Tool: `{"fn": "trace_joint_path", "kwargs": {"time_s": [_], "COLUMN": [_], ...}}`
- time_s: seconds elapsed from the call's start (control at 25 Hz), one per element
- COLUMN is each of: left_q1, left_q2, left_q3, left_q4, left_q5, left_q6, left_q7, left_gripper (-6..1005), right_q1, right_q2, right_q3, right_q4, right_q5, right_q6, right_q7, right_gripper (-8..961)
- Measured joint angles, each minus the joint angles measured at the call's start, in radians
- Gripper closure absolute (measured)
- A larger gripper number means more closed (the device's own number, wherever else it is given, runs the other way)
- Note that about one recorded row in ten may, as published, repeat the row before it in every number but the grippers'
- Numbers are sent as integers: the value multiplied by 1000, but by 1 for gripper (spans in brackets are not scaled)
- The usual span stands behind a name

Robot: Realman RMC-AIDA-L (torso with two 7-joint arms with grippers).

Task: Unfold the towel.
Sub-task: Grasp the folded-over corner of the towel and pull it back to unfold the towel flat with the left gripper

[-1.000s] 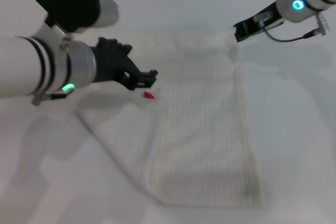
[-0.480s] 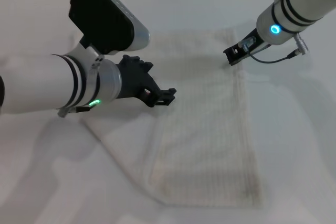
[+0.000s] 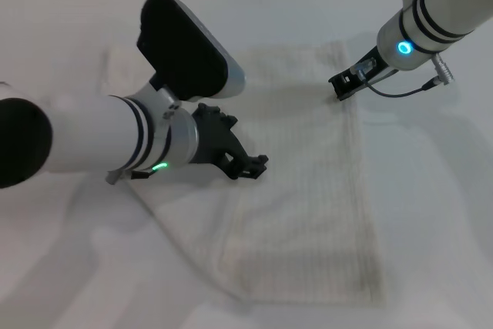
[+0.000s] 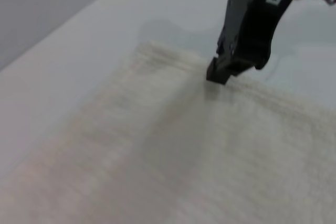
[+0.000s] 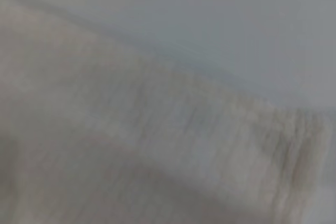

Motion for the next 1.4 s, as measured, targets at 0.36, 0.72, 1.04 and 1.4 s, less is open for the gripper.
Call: {"fn": "trace_joint_path", "kwargs": {"time_s": [0.36, 0.72, 1.04, 1.4], "left_q1": [-71, -90, -49, -38], "left_q2": [-1, 1, 2, 2], "left_q3": [17, -13, -2, 24], "left_q4": [100, 75, -168, -344], "left_q5": [22, 52, 215, 328], "left_q6": [-3, -104, -305, -536], "left_q7": [-63, -89, -244, -378], "left_gripper": [282, 435, 702, 922], "right_q1": [-1, -1, 1, -2], "right_q2": [0, 0, 1, 2], "right_q3": [-10, -14, -20, -24], "right_q4": [-3, -6, -3, 0], "right_q5": [2, 3, 3, 3], "right_q6": [-6, -8, -9, -8], "right_q7": [-1, -1, -1, -1], "right_gripper": [946, 944, 942, 940]}}
